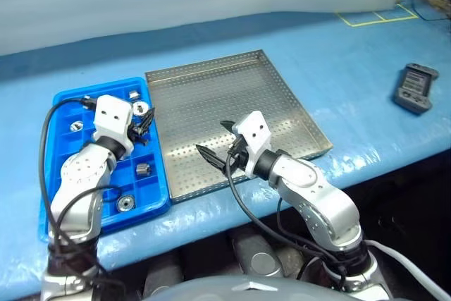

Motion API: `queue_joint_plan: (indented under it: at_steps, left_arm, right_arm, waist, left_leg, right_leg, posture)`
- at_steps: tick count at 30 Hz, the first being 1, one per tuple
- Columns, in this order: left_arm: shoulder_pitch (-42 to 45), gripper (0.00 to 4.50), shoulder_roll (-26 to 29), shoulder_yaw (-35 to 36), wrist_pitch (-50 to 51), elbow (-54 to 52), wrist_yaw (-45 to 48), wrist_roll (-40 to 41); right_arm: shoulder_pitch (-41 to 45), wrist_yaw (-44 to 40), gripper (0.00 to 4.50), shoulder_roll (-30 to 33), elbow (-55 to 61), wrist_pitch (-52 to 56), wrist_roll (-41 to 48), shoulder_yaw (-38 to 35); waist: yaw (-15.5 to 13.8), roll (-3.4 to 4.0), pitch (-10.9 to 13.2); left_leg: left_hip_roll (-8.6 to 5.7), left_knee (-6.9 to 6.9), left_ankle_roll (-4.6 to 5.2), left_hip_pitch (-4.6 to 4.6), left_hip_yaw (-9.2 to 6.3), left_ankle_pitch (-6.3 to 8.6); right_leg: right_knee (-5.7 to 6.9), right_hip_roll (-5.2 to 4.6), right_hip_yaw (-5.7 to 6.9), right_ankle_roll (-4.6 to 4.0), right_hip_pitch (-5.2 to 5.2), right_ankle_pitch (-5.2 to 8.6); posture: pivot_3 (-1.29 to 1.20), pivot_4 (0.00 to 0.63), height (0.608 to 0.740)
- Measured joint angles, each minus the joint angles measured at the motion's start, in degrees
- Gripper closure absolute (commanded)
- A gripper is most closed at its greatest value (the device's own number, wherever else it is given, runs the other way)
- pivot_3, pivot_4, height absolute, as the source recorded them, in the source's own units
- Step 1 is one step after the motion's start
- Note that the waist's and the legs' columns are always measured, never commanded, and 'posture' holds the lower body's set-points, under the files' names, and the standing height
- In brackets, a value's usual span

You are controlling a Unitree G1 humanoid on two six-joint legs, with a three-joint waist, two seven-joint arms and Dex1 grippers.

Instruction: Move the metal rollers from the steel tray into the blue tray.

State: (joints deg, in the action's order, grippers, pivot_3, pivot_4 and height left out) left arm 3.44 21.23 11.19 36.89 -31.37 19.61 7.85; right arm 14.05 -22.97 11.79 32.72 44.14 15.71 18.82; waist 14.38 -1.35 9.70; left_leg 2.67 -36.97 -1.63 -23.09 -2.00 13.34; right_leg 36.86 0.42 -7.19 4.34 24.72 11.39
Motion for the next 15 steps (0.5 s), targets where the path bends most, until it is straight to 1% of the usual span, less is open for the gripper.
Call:
queue_joint_plan:
  at_steps: [4, 7, 11, 15]
  left_arm:
    - [-5.5, 2.8, -2.8, 1.2, 3.1, -6.7, -3.0, 0.4]
    - [-9.3, 2.8, -4.4, 1.5, 4.4, -9.9, -4.9, 1.1]
    - [-12.7, 2.8, -6.0, 1.8, 5.3, -10.6, -7.5, 1.2]
    - [-15.6, 2.8, -6.8, 2.1, 5.3, -11.8, -9.8, 1.1]
  right_arm:
    - [2.9, -3.4, 0.0, -0.7, -4.2, -2.9, 0.4, 2.3]
    - [4.2, -5.5, 0.0, -1.4, -7.4, -4.9, 0.4, 3.9]
    - [5.0, -7.6, 0.0, -2.3, -9.6, -6.4, 0.5, 5.6]
    - [5.2, -9.8, 0.0, -2.8, -11.0, -7.4, 0.7, 7.0]
  waist:
    - [-3.4, -0.02, 0.0]
    - [-5.4, -0.02, 0.0]
    - [-7.8, -0.03, 0.0]
    - [-9.6, -0.04, 0.0]
  left_leg:
    - [0.02, -0.03, -0.01, 0.01, -0.06, 0.0]
    - [0.02, -0.07, -0.01, 0.06, -0.08, 0.0]
    - [0.02, -0.11, -0.01, 0.08, -0.07, 0.0]
    - [0.03, -0.11, -0.02, 0.09, -0.06, 0.0]
  right_leg:
    - [0.04, 0.03, 0.08, -0.07, -0.01, 0.04]
    - [0.06, 0.03, 0.11, -0.29, -0.05, 0.16]
    - [0.08, 0.03, 0.12, -0.36, -0.07, 0.2]
    - [0.07, 0.03, 0.14, -0.4, -0.08, 0.22]
  posture:
    - [0.01, 0.15, 0.74]
    - [0.04, 0.15, 0.74]
    - [0.08, 0.15, 0.74]
    - [0.11, 0.15, 0.74]
